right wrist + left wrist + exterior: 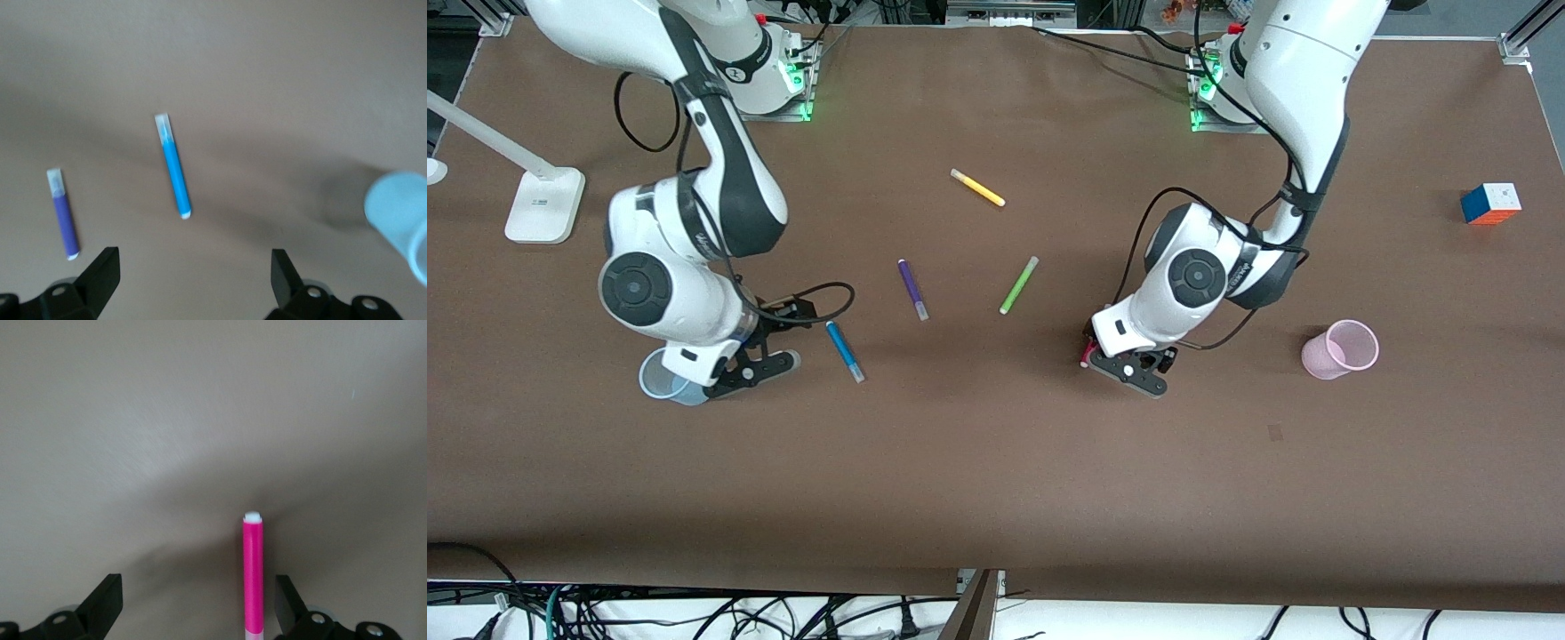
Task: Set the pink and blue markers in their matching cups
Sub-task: 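Reach the left gripper to the pink marker while the right gripper reaches the blue marker, then close the left gripper on the pink marker while the right gripper grasps the blue marker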
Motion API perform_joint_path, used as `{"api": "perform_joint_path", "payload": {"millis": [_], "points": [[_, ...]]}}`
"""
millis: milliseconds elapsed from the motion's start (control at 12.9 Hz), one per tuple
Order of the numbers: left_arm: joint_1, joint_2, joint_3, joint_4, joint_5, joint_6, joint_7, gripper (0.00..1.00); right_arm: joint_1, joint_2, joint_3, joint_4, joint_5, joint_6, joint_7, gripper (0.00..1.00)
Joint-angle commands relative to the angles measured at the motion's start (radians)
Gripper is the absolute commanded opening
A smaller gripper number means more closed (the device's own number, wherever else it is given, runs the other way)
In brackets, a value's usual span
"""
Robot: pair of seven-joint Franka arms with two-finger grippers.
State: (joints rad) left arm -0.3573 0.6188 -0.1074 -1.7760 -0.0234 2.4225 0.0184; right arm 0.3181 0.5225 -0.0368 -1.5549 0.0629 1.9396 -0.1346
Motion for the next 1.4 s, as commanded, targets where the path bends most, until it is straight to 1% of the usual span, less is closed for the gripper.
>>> {"api": "perform_joint_path", "payload": {"millis": [0,310,465,543,620,698,775,853,1240,1318], "points": [[-0.042,-0.030,0.012,-0.097,0.034,0.066,-0.038,1.00,0.003,0.071,-0.009,0.019,-0.005,0.068,-0.036,1.00],[-0.061,-0.037,0.012,-0.149,0.056,0.067,-0.040,1.00,0.036,0.145,-0.009,0.013,-0.002,0.197,-0.034,1.00],[-0.071,-0.036,0.012,-0.168,0.056,0.067,-0.043,1.00,0.052,0.168,-0.009,0.013,-0.002,0.222,-0.034,1.00],[-0.071,-0.036,0.012,-0.166,0.056,0.067,-0.052,0.98,0.062,0.181,-0.009,0.013,-0.002,0.234,-0.034,1.00],[-0.071,-0.036,0.012,-0.165,0.056,0.067,-0.070,0.84,0.067,0.191,-0.009,0.013,-0.002,0.242,-0.033,1.00],[-0.071,-0.033,0.012,-0.163,0.056,0.067,-0.090,0.58,0.073,0.200,-0.009,0.013,-0.002,0.251,-0.033,1.00],[-0.068,-0.034,0.011,-0.160,0.056,0.067,-0.104,0.24,0.078,0.209,-0.009,0.013,-0.002,0.256,-0.033,1.00],[-0.068,-0.034,0.011,-0.158,0.056,0.066,-0.109,0.00,0.084,0.221,-0.009,0.012,0.000,0.277,-0.033,1.00],[-0.058,-0.047,0.011,-0.157,0.056,0.040,-0.123,0.00,0.095,0.249,-0.009,-0.007,0.002,0.323,-0.030,1.00],[-0.057,-0.054,0.011,-0.157,0.056,0.030,-0.121,0.00,0.096,0.252,-0.009,-0.023,0.002,0.350,-0.030,1.00]]}}
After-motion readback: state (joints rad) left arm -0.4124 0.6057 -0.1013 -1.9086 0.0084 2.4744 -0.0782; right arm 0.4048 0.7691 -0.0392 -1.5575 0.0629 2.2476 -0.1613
